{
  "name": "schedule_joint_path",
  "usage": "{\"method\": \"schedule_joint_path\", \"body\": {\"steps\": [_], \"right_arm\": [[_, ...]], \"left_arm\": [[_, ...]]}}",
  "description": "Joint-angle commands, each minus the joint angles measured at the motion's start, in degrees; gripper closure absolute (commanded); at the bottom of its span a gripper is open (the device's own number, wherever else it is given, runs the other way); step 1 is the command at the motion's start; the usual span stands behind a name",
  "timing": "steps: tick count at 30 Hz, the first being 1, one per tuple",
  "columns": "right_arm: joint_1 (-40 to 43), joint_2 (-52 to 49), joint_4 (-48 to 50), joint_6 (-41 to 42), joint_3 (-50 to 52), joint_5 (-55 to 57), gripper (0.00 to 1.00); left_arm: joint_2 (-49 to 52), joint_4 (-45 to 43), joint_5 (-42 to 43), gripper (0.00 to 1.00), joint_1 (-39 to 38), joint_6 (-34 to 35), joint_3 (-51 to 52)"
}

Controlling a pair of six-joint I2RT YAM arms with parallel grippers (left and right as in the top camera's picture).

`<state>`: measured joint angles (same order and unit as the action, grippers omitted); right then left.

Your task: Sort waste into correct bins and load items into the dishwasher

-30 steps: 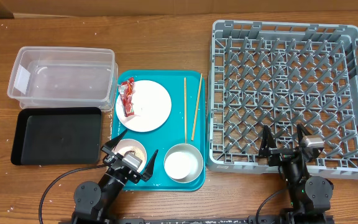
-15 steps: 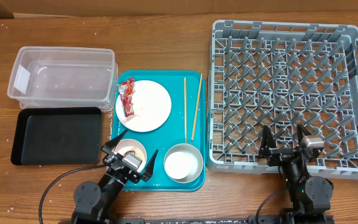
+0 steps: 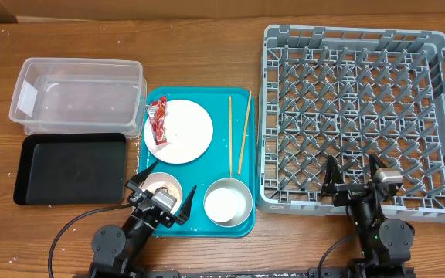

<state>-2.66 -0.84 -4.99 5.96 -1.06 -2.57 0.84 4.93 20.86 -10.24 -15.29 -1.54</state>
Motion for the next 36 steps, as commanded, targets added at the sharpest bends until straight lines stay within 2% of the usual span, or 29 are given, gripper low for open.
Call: {"method": "schedule_joint_path", "body": {"steps": [1,25,29,32,34,36], "right_arm": [[0.3,0.7,0.5,0.2,0.6,-0.1,0.00],[0.3,0.7,0.4,0.2,0.6,-0.1,0.00],[0.3,0.7,0.5,0.3,0.6,-0.5,0.00],[0.1,0.7,0.8,0.5,0.6,-4.9,0.00],[0.1,0.7,1.5,3.7,0.6,-8.7,0.00],[0.1,0.7,3.0,7.7,0.6,-13.7,0.00]], "left_arm": [[-0.5,-0.1,0.6,0.00,0.1,-0.8,0.2],[-0.5,-0.1,-1.4,0.00,0.1,-1.2,0.2],[-0.5,-1.4,6.6,0.00,0.1,-0.5,0.2],[-0.5,-1.1,13.5,0.00,0.1,-0.5,0.2],[-0.5,-1.5,16.5,0.00,0.1,-0.1,0.3],[-0.5,-4.5,17.2,0.00,0.1,6.1,0.2]]}}
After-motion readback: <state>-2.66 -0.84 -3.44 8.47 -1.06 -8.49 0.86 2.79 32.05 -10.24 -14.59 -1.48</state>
